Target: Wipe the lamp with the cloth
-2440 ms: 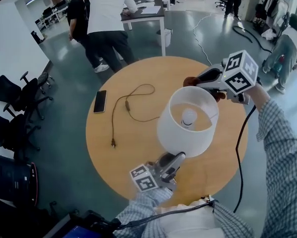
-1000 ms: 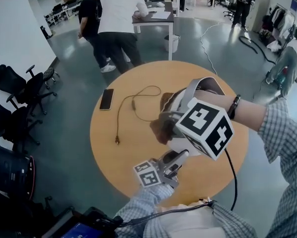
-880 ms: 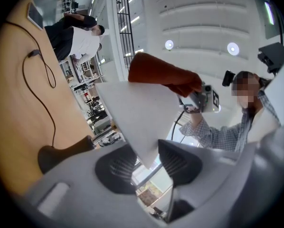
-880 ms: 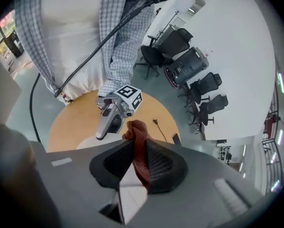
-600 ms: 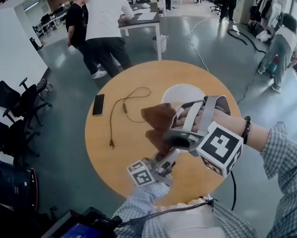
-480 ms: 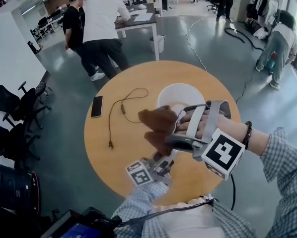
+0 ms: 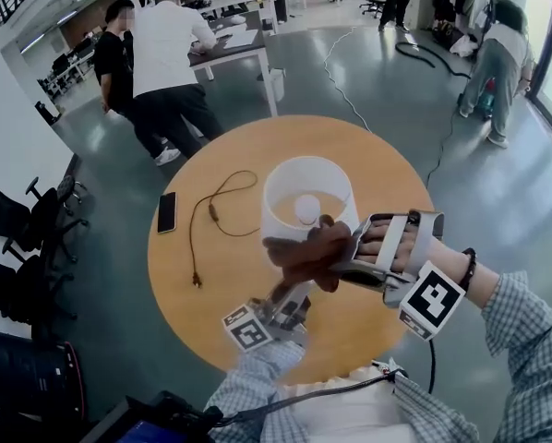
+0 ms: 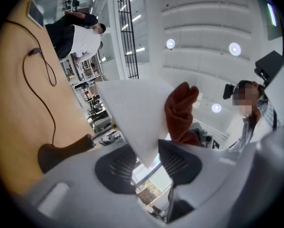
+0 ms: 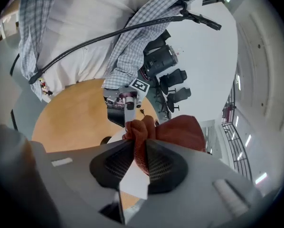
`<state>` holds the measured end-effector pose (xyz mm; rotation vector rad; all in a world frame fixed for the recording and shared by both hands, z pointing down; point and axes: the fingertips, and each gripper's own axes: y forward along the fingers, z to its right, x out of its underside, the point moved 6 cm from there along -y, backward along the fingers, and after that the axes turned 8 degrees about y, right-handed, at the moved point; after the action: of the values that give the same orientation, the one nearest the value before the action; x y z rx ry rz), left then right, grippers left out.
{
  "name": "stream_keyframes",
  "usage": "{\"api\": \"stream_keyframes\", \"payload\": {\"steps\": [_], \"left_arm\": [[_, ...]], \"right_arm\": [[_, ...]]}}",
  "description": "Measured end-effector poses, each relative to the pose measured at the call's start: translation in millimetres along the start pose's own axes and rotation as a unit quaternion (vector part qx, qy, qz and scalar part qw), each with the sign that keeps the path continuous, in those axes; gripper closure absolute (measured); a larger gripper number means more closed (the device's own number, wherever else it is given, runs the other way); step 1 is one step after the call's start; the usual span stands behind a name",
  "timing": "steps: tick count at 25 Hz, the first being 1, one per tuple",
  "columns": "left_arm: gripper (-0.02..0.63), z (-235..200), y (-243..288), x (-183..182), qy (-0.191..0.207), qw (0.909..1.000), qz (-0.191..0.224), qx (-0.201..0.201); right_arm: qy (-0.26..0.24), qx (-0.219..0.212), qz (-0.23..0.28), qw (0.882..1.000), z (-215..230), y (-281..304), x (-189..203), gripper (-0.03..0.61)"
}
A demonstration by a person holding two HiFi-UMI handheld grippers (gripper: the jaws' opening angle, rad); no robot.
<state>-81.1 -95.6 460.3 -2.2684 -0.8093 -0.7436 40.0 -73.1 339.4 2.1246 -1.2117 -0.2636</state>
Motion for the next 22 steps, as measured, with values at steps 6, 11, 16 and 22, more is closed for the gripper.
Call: {"api": "stream_keyframes", "payload": {"steps": [6, 11, 16, 22], "left_arm": [[0.474, 3, 0, 3, -0.001, 1.0000, -0.001, -0.001], [0.476, 6, 1, 4, -0.003, 1.0000, -0.001, 0.000], [0.476, 7, 2, 3, -0.004, 1.0000, -0.001, -0.002], [0.474, 8, 1, 2, -0.006, 1.0000, -0.002, 0.000]], "right_arm": [[0.124, 0.027, -0.003, 0.992, -18, -8, 28, 0.506], [0.238, 0.049, 0.014, 0.970, -26, -16, 52, 0.508], [0.345, 0.076, 0.037, 0.935, -32, -22, 76, 0.509], [0.480, 0.123, 0.085, 0.865, -40, -21, 109, 0.509]]}}
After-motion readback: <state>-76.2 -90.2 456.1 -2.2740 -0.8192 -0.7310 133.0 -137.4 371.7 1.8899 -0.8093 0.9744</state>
